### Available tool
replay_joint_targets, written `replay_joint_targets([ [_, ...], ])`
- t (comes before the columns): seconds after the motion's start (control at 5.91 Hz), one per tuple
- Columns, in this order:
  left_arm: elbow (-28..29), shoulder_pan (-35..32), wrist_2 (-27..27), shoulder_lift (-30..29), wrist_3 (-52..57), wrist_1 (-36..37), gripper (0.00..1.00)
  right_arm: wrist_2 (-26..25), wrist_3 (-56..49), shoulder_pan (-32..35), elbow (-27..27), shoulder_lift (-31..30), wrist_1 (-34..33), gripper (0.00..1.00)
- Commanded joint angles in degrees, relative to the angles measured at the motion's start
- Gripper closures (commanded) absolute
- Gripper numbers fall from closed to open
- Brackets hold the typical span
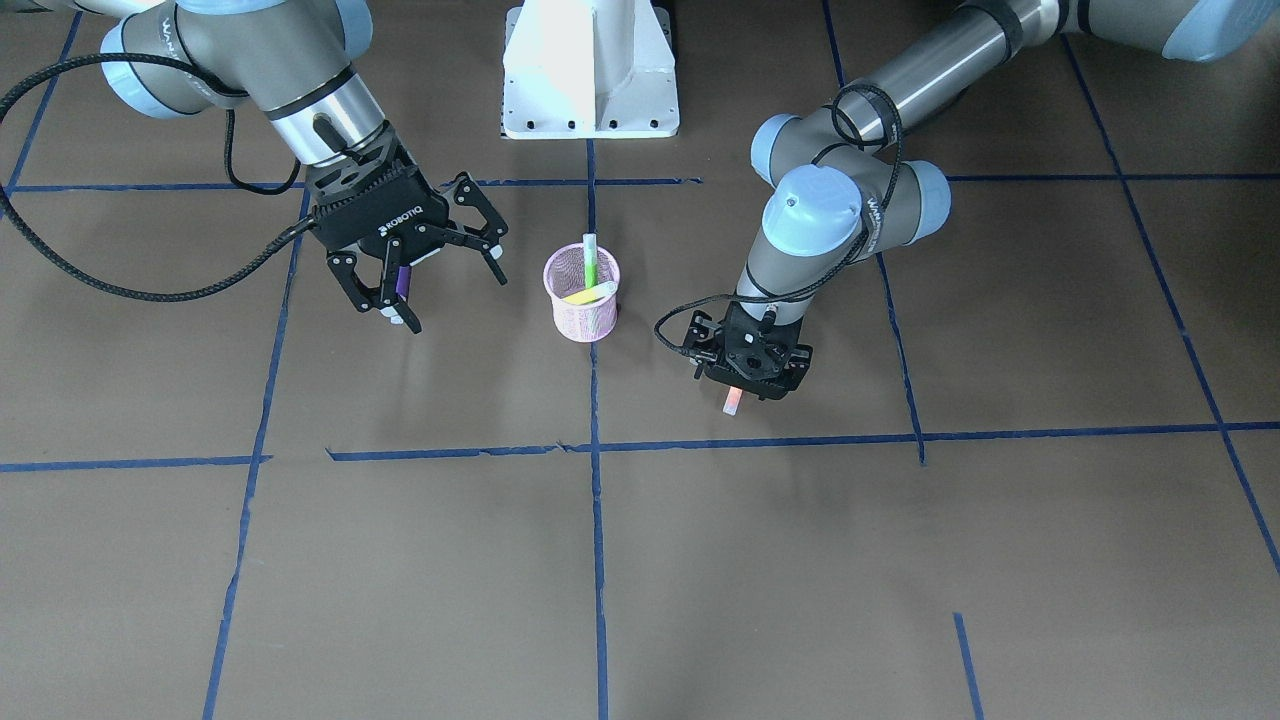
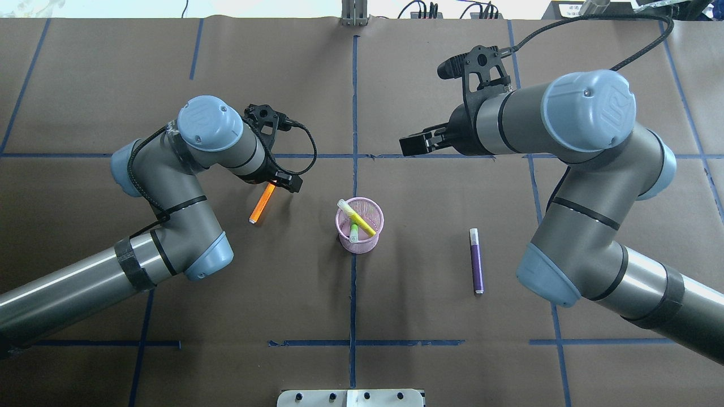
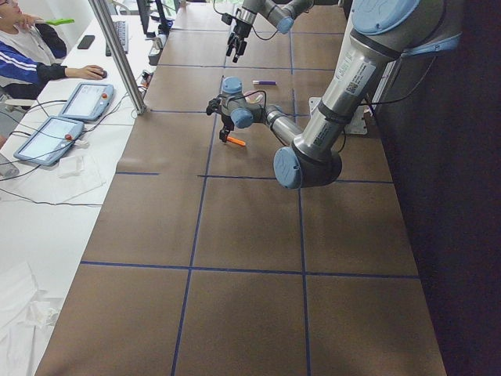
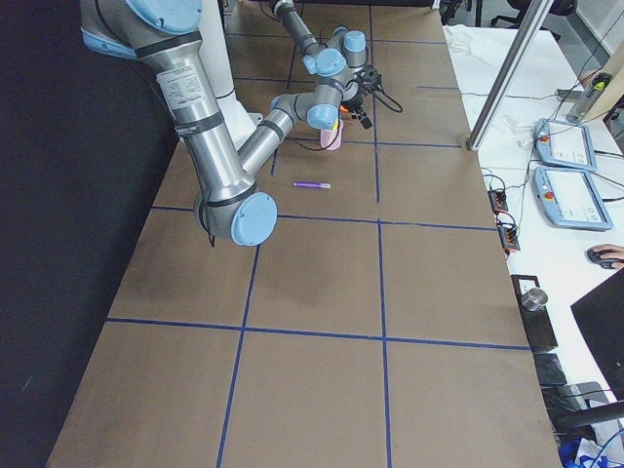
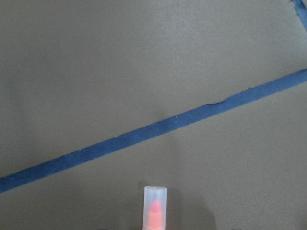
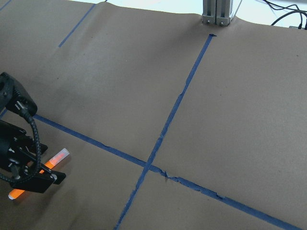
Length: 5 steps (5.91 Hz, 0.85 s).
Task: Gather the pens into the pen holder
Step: 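Withdraw the right gripper from the cup while the left holds the orange marker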
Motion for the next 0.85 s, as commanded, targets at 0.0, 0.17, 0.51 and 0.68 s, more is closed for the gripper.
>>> replay_joint_targets([
  [0.0,0.0,0.1,0.0,0.2,0.1,0.0,0.33,0.5,0.0,0.4,0.2,0.0,0.0,0.0],
  [0.17,0.0,0.0,0.0,0.2,0.1,0.0,0.49,0.5,0.0,0.6,0.3,-0.1,0.0,0.0],
  [0.51,0.0,-0.1,0.0,0.2,0.0,-0.6,0.87,0.5,0.0,0.6,0.3,0.0,0.1,0.0],
  [0.68,0.0,-0.2,0.0,0.3,-0.1,-0.9,0.96,0.5,0.0,0.6,0.3,0.0,0.1,0.0],
])
